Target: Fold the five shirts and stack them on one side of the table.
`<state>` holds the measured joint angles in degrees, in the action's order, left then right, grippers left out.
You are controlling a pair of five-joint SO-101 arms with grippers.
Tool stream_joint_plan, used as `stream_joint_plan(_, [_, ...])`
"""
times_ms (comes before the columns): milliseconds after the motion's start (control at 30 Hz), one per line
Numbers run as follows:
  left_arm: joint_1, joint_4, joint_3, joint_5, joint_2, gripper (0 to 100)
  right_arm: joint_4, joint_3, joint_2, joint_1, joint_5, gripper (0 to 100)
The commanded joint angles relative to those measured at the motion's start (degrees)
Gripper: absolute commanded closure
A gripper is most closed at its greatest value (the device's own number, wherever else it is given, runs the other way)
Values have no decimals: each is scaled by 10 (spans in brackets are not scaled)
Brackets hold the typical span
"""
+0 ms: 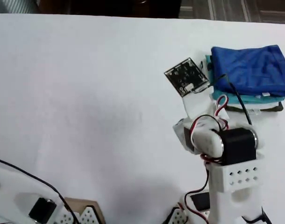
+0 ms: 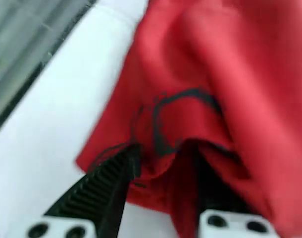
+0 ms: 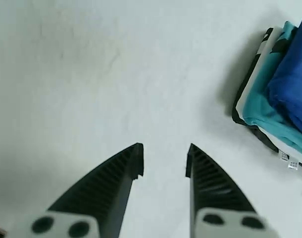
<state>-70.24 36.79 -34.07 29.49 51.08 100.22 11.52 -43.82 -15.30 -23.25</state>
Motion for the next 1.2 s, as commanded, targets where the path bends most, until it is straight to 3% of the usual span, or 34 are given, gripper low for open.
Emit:
stream_joint_plan(0, [25,45,-75,7,39,807,8,-2,-15,-5,-23,850])
stream_joint_plan(133, [30,112,-142,7,74,814,7,-2,-15,-4,-39,850])
stream_joint_plan(267, [31,203,-211,6,80,969,7,-2,-15,-7,-39,850])
stream_joint_plan(367, [42,287,-270,3,80,970,7,-1,-15,-5,-39,850])
stream_joint_plan(667, [162,653,-599,2,79,973,7,2,-15,-3,-35,850])
stream_joint_plan(1167, [221,656,-596,-7,-69,974,-54,102,-20,-3,-34,850])
